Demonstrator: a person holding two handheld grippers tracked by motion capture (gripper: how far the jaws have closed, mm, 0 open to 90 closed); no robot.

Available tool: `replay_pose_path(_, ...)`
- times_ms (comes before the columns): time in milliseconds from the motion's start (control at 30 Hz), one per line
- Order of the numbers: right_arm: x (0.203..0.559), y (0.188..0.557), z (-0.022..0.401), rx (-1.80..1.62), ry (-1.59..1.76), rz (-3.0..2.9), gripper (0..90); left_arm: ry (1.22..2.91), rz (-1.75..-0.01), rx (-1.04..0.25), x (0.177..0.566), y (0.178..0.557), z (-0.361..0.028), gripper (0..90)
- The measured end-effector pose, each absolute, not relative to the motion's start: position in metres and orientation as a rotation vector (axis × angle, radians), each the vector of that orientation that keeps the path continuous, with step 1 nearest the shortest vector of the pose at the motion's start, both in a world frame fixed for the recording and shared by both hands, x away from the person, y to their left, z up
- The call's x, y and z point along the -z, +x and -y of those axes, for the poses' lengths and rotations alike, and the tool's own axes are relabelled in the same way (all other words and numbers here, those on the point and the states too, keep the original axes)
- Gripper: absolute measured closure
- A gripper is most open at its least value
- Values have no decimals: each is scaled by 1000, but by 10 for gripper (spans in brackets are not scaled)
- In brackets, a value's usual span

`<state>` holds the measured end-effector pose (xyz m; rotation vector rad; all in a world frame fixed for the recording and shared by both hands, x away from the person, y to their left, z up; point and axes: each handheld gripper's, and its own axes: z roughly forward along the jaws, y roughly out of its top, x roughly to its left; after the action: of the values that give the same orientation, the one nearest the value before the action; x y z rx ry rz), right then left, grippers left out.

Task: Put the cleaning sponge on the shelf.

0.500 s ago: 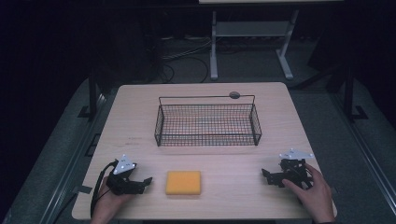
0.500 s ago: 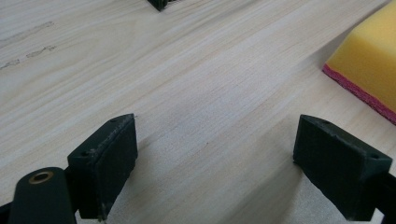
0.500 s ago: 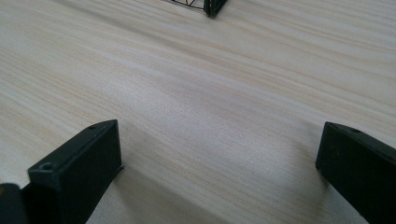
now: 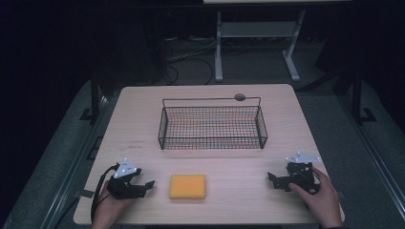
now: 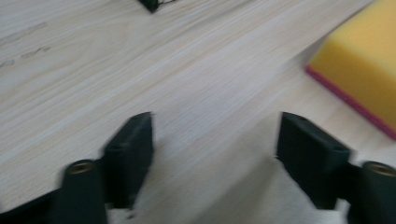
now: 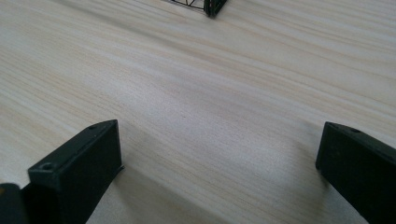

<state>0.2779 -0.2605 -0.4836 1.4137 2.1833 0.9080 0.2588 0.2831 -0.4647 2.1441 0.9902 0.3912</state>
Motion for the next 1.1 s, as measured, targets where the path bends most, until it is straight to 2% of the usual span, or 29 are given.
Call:
replay_pose_path(267, 484, 278, 260, -908, 1415, -2182, 0, 2153, -944, -314, 447, 253, -271, 748)
replay_pose_path(367, 484, 278, 260, -908, 1415, -2183, 0, 2161, -925, -270, 443, 252, -265, 880)
replay_pose_path(1100, 484, 278, 260, -909, 1416, -2182, 0, 2173, -771, -107, 435, 232, -217, 895)
